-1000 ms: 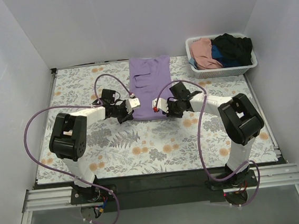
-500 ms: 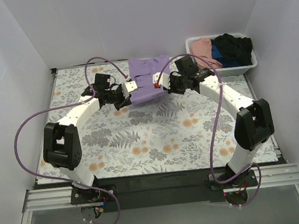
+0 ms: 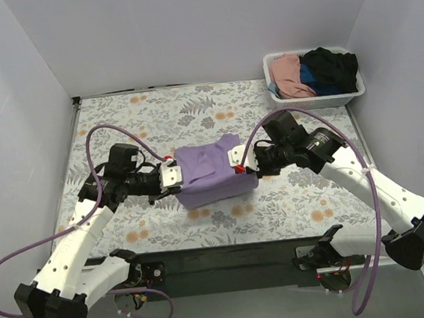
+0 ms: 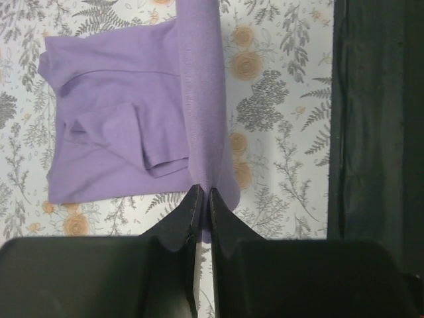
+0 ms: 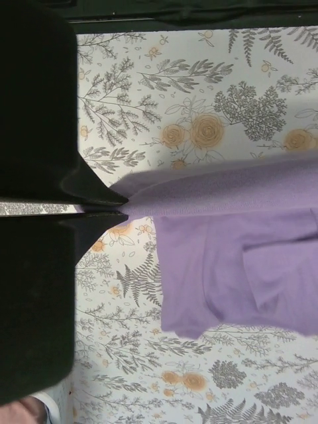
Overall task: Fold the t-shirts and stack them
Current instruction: Fold the tshirt
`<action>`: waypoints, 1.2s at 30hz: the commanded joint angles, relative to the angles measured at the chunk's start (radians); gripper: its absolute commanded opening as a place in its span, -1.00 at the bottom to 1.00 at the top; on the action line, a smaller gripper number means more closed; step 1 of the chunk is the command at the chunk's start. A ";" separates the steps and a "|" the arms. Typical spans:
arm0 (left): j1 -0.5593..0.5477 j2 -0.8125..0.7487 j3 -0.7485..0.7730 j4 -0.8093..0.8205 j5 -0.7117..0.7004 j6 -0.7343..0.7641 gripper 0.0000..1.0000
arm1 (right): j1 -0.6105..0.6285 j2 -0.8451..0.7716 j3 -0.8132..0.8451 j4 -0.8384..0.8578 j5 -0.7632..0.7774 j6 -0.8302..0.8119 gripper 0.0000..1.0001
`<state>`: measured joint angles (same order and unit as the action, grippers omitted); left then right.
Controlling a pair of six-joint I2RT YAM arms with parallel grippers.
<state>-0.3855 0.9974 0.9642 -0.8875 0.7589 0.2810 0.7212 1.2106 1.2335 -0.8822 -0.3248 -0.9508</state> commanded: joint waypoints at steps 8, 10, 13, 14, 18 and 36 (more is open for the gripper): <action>0.010 0.085 0.030 -0.045 -0.038 -0.034 -1.00 | -0.014 0.156 0.072 -0.060 -0.002 -0.031 -0.97; 0.016 0.125 0.039 -0.022 -0.043 -0.022 -1.00 | -0.045 0.182 0.092 -0.063 -0.008 -0.051 -0.97; 0.034 0.188 0.067 0.002 -0.047 -0.005 -1.00 | -0.084 0.224 0.125 -0.067 -0.028 -0.085 -0.97; 0.040 0.208 0.079 0.008 -0.044 0.001 -1.00 | -0.092 0.236 0.153 -0.069 -0.034 -0.107 -0.97; 0.108 0.354 0.171 0.036 -0.006 0.026 -1.00 | -0.146 0.335 0.228 -0.070 -0.045 -0.183 -0.97; 0.231 1.112 0.528 0.309 -0.113 -0.112 -1.00 | -0.275 1.175 0.827 -0.049 -0.122 -0.201 -0.97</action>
<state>-0.1623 2.1048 1.4731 -0.6266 0.7387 0.1894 0.4488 2.3653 2.0312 -0.9142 -0.4500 -1.1763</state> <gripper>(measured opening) 0.030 0.031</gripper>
